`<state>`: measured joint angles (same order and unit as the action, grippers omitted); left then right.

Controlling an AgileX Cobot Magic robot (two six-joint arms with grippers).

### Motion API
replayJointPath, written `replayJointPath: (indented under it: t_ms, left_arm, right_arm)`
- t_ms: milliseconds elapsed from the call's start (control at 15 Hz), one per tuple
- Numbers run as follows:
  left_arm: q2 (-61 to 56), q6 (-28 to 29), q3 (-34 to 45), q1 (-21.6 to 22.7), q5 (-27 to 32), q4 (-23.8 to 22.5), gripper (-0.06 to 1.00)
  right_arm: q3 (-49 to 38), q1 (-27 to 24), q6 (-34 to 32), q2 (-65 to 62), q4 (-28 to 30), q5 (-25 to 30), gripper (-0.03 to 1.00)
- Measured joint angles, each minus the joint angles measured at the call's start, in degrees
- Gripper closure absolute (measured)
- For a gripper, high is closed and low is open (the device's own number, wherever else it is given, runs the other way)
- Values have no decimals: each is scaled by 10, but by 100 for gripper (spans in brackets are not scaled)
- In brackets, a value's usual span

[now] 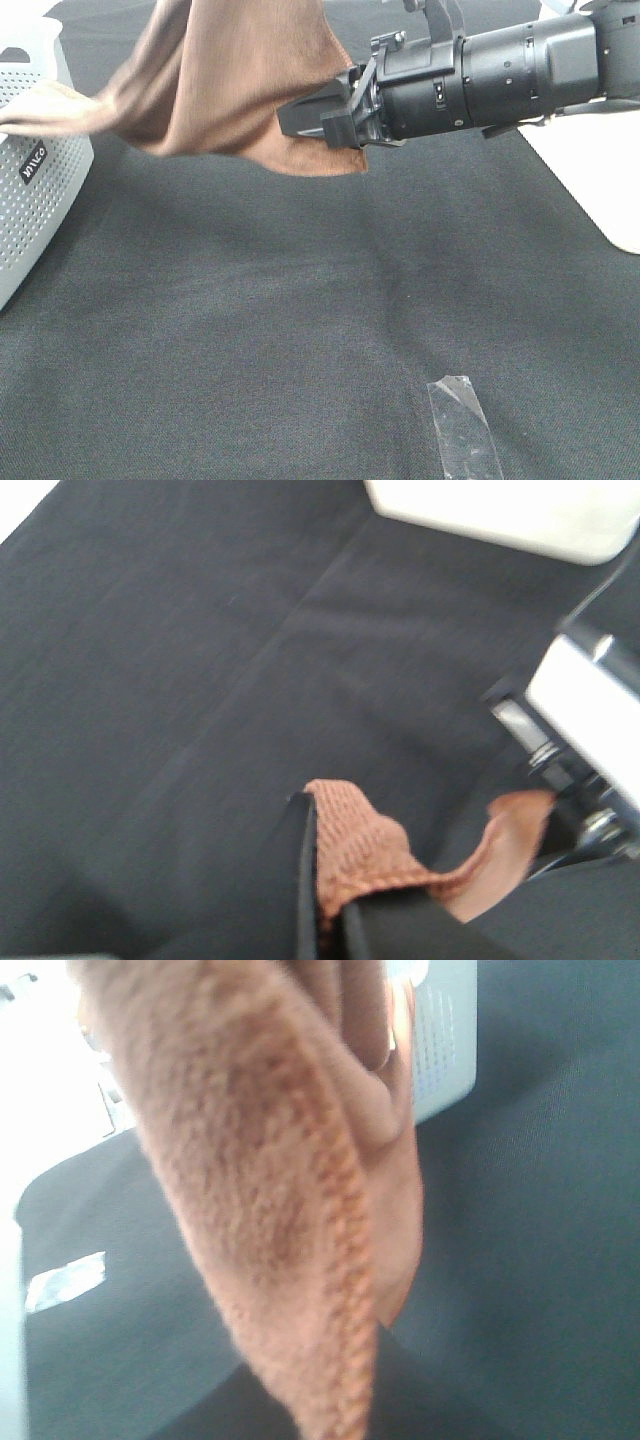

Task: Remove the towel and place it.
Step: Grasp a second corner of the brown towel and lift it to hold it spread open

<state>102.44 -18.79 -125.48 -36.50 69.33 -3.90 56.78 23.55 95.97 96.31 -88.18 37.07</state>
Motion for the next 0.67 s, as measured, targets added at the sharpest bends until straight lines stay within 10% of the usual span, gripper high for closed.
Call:
replayJointPath:
  t_ms: [333,400,667]
  left_arm:
    - [0,-85,0,0,-2,-84,94]
    - [0,-85,0,0,-2,-84,94]
    - [0,-105,0,1,-132,-153,94]
  right_arm:
    - [180,0,-544,-52,539,99,97]
    - [180,0,-544,-52,539,99,97]
    - [471,0,-708,-48,836,241,97]
